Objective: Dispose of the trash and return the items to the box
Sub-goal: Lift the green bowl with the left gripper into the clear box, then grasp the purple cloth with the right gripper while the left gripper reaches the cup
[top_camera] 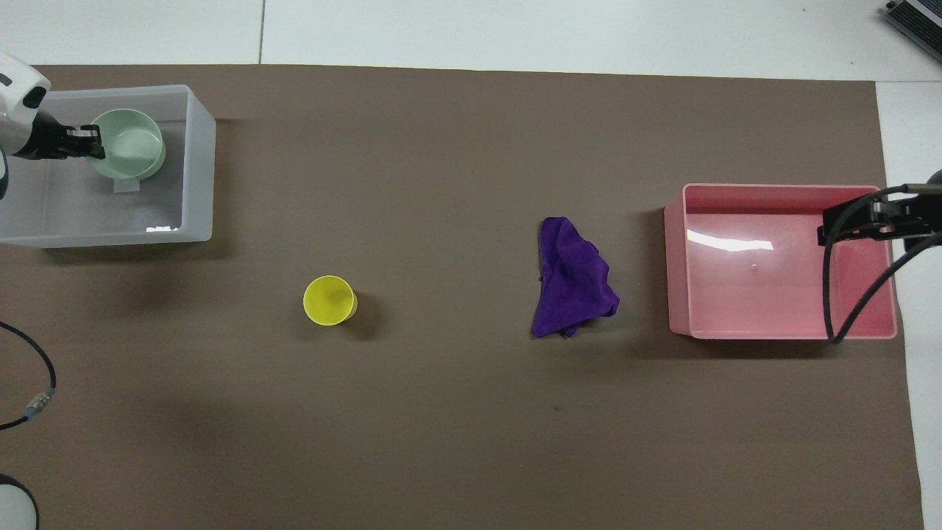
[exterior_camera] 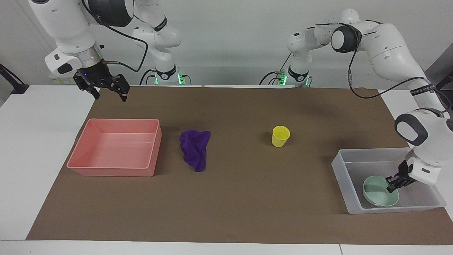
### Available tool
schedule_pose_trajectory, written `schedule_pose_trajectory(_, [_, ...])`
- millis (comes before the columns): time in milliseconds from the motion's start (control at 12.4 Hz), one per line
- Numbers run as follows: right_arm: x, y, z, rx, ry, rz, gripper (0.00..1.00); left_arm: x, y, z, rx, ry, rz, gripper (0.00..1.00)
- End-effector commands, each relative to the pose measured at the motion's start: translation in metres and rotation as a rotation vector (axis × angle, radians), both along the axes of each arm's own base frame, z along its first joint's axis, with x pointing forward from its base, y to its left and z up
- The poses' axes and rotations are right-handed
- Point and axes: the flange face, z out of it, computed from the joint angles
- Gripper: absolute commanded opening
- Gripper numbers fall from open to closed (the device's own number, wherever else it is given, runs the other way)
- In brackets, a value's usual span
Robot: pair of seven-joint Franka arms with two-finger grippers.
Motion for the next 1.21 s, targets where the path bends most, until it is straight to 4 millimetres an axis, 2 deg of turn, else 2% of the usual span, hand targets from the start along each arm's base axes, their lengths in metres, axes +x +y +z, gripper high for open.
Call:
schedule_pose_trajectory(0, [-0.012,0.011,-0.012,0.029,-0.004,0.016,1.0,-0.003,-0.002,-0.001,-0.011,0.0,-0.014,0.0])
schedule_pose_trajectory(81, [-0.01,0.022,-0.015,0.05,-0.058,0.03,1.0,-0.003,-0.003,-0.002,-0.013,0.003,-0.016,0.0])
schedule_pose_trajectory(161, [-0.012,0.044,-0.026,0.05,-0.095,0.065,1.0,-0.004,-0.003,-0.001,-0.014,0.005,-0.017,0.19])
schedule_pose_trajectory(242, [-0.016,0.06,-0.036,0.051,-0.129,0.091,1.0,-0.003,-0.004,-0.001,-0.014,0.004,-0.018,0.53])
schedule_pose_trajectory(403, [-0.016,0.075,-0.057,0.056,-0.146,0.084,1.0,-0.003,-0.005,0.006,-0.01,0.003,-0.022,0.79])
schedule_pose_trajectory(484, [-0.016,0.089,-0.066,0.06,-0.143,0.104,1.0,-0.004,-0.006,0.016,-0.007,-0.009,-0.024,1.0])
schedule_pose_trajectory(645, [-0.016,0.119,-0.106,0.064,-0.152,0.149,1.0,-0.005,-0.018,0.042,0.007,-0.02,-0.041,1.0])
schedule_pose_trajectory(806, [-0.017,0.138,-0.138,0.069,-0.161,0.16,1.0,-0.013,-0.04,0.077,0.007,-0.022,-0.07,1.0])
schedule_pose_trajectory(1129, [-0.008,0.179,-0.194,0.077,-0.166,0.21,1.0,-0.066,-0.108,0.133,0.026,-0.028,-0.141,1.0])
